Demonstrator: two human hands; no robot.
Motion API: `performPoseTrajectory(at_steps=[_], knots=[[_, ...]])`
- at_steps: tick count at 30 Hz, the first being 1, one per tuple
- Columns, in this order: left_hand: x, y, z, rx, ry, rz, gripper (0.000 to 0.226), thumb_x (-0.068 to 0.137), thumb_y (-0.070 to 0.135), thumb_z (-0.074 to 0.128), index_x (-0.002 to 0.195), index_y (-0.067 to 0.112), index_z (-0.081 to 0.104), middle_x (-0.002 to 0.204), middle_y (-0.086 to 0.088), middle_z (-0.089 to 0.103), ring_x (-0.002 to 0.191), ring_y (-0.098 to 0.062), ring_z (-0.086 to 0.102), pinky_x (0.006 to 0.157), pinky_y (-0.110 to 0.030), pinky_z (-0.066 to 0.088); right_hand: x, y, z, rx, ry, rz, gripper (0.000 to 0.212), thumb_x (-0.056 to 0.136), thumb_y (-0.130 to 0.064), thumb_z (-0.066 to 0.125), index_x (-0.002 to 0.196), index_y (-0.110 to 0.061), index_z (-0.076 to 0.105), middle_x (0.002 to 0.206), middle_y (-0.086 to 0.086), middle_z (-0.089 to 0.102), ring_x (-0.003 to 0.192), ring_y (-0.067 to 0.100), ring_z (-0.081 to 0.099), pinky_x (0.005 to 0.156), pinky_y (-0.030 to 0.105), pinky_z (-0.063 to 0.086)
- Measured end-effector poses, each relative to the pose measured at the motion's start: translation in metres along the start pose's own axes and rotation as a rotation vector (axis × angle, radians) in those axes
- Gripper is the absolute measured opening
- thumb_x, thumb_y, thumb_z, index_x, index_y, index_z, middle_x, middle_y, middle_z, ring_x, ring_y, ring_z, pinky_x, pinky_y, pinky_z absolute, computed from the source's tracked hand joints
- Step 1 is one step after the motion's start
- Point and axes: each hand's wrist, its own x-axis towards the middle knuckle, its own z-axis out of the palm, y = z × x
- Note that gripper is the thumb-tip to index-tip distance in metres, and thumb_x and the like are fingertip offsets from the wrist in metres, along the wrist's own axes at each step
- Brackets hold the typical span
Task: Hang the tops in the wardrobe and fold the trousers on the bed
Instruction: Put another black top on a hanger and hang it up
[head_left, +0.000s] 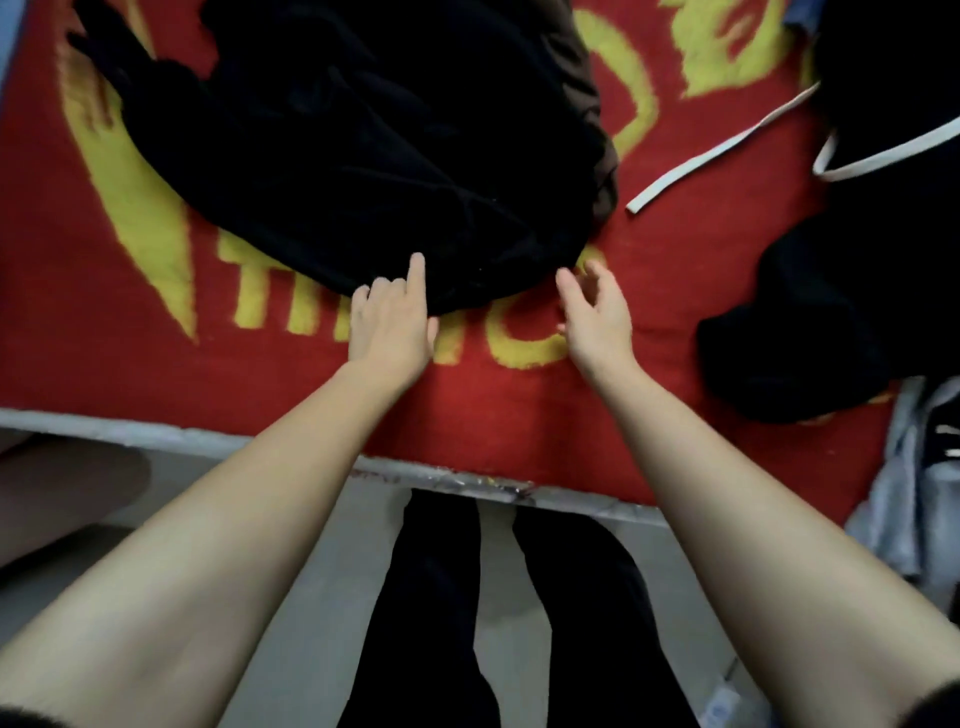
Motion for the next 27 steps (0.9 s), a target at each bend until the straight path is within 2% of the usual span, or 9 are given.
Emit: performPoseTrajectory(at_steps=[2, 5, 8, 11, 14, 18, 21, 23, 27], knots=[[-0.002, -0.007, 0.001, 0.013, -0.014, 0.047, 0.05, 0.095, 0.028, 0.053, 0.142, 0.014, 0.042, 0.112, -0.014, 0.066, 0.109, -0.035, 0.054, 0.095, -0.044, 0.038, 0.003, -0.01, 0.012, 0.081, -0.012, 0.033, 0.054, 0.086, -0.06, 0.059, 0.131, -0.032, 0.051, 0.114, -0.011, 0.063, 0.108, 0.018, 0.065, 0.095, 0.046, 0.055], [-0.019, -0.02, 0.003, -0.151, -0.047, 0.034, 0.031, 0.093, 0.026, 0.051, 0.122, 0.018, 0.057, 0.096, -0.02, 0.069, 0.094, -0.041, 0.062, 0.082, -0.04, 0.043, 0.006, -0.028, 0.023, 0.218, -0.074, 0.065, 0.018, 0.097, -0.039, 0.06, 0.11, -0.026, 0.056, 0.101, -0.012, 0.064, 0.099, 0.013, 0.067, 0.086, 0.039, 0.057], [-0.041, -0.031, 0.011, -0.202, -0.113, 0.005, 0.018, 0.09, 0.028, 0.051, 0.104, 0.017, 0.056, 0.083, -0.018, 0.067, 0.083, -0.041, 0.062, 0.07, -0.038, 0.04, 0.002, -0.039, 0.028, 0.289, -0.054, 0.038, 0.013, 0.092, -0.035, 0.064, 0.096, -0.023, 0.063, 0.097, -0.004, 0.069, 0.087, 0.01, 0.066, 0.088, 0.044, 0.056], [-0.056, -0.037, 0.018, -0.159, -0.178, 0.008, 0.017, 0.09, 0.027, 0.049, 0.103, 0.017, 0.054, 0.074, -0.012, 0.066, 0.078, -0.037, 0.062, 0.072, -0.036, 0.034, -0.009, -0.035, 0.03, 0.266, -0.053, 0.069, 0.007, 0.086, -0.029, 0.062, 0.087, -0.023, 0.058, 0.087, 0.0, 0.066, 0.08, 0.017, 0.063, 0.078, 0.046, 0.056], [-0.06, -0.037, 0.024, -0.146, -0.207, 0.017, 0.013, 0.087, 0.025, 0.049, 0.093, 0.016, 0.055, 0.079, -0.01, 0.066, 0.084, -0.035, 0.06, 0.075, -0.037, 0.038, -0.014, -0.009, 0.029, 0.048, -0.088, 0.05, 0.005, 0.09, -0.018, 0.055, 0.094, -0.022, 0.055, 0.08, -0.003, 0.055, 0.072, 0.013, 0.05, 0.071, 0.034, 0.043], [-0.061, -0.038, 0.032, -0.086, -0.102, 0.067, 0.024, 0.08, 0.032, 0.049, 0.088, 0.013, 0.063, 0.092, -0.005, 0.05, 0.091, -0.026, 0.046, 0.077, -0.039, 0.034, -0.014, 0.02, 0.02, -0.232, -0.092, 0.013, 0.027, 0.095, -0.02, 0.05, 0.12, -0.015, 0.059, 0.104, 0.0, 0.064, 0.096, 0.018, 0.059, 0.085, 0.029, 0.044], [-0.063, -0.04, 0.038, -0.117, -0.071, 0.045, 0.036, 0.078, 0.05, 0.038, 0.076, 0.017, 0.054, 0.089, 0.002, 0.043, 0.088, -0.02, 0.041, 0.084, -0.041, 0.034, -0.014, 0.029, 0.013, -0.339, -0.097, -0.017, 0.02, 0.096, -0.026, 0.052, 0.108, -0.02, 0.067, 0.1, 0.005, 0.072, 0.094, 0.027, 0.067, 0.089, 0.043, 0.053], [-0.065, -0.043, 0.038, -0.063, -0.068, 0.037, 0.047, 0.079, 0.064, 0.04, 0.078, 0.02, 0.056, 0.092, 0.003, 0.043, 0.089, -0.018, 0.038, 0.088, -0.042, 0.033, -0.016, 0.031, 0.008, -0.306, -0.144, 0.028, 0.008, 0.094, -0.029, 0.057, 0.094, -0.029, 0.065, 0.091, 0.003, 0.072, 0.086, 0.03, 0.071, 0.082, 0.052, 0.057], [-0.076, -0.043, 0.018, 0.037, -0.019, 0.023, 0.055, 0.079, 0.074, 0.052, 0.088, 0.022, 0.067, 0.098, -0.002, 0.049, 0.097, -0.023, 0.043, 0.089, -0.043, 0.033, -0.039, -0.001, -0.008, -0.342, -0.125, -0.057, 0.006, 0.093, -0.026, 0.065, 0.095, -0.021, 0.068, 0.092, 0.005, 0.072, 0.089, 0.024, 0.067, 0.086, 0.043, 0.053]])
